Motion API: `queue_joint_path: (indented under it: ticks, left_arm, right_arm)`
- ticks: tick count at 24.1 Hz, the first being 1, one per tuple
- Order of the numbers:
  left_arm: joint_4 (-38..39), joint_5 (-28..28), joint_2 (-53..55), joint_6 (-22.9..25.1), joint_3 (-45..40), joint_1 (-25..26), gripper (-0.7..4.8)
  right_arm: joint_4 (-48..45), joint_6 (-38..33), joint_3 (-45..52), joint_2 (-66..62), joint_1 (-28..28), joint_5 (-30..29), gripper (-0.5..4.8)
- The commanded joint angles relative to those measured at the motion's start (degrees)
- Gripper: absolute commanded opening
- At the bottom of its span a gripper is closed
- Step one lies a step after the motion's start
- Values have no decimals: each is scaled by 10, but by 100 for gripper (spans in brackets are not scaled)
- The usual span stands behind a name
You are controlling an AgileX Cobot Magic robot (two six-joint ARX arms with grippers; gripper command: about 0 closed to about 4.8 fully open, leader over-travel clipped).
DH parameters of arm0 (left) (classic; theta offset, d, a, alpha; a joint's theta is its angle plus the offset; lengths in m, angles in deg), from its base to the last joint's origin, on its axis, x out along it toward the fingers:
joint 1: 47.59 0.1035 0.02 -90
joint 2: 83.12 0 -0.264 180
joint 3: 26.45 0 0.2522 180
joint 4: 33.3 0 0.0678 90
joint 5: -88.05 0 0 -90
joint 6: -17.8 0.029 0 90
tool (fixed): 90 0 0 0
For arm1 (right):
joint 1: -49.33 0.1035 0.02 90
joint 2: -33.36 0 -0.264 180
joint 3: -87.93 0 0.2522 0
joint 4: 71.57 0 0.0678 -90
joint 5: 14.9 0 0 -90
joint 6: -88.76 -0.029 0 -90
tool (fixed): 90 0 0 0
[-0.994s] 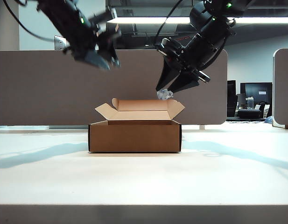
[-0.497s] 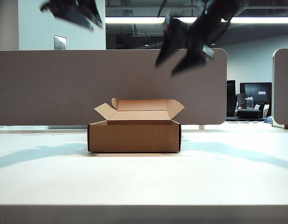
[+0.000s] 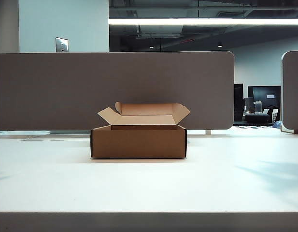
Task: Pick up all the paper balls on the table and put them in the paper box.
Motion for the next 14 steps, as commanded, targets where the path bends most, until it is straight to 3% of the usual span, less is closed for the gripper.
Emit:
queue_joint_path:
  ticks: [1, 8, 12, 14]
  left_arm:
    - [65, 14, -78, -10, -11, 0, 111]
    - [139, 28, -213, -31, -111, -1, 111]
    - [160, 29, -260, -52, -213, -1, 111]
    - [148, 29, -263, -65, -252, -1, 111]
  right_arm:
    - [1, -5, 45, 103, 2, 16, 315]
    - [47, -5, 212, 308, 7, 28, 315]
    - [53, -5, 320, 412, 7, 28, 311]
    - [47, -5, 363, 452, 7, 28, 240]
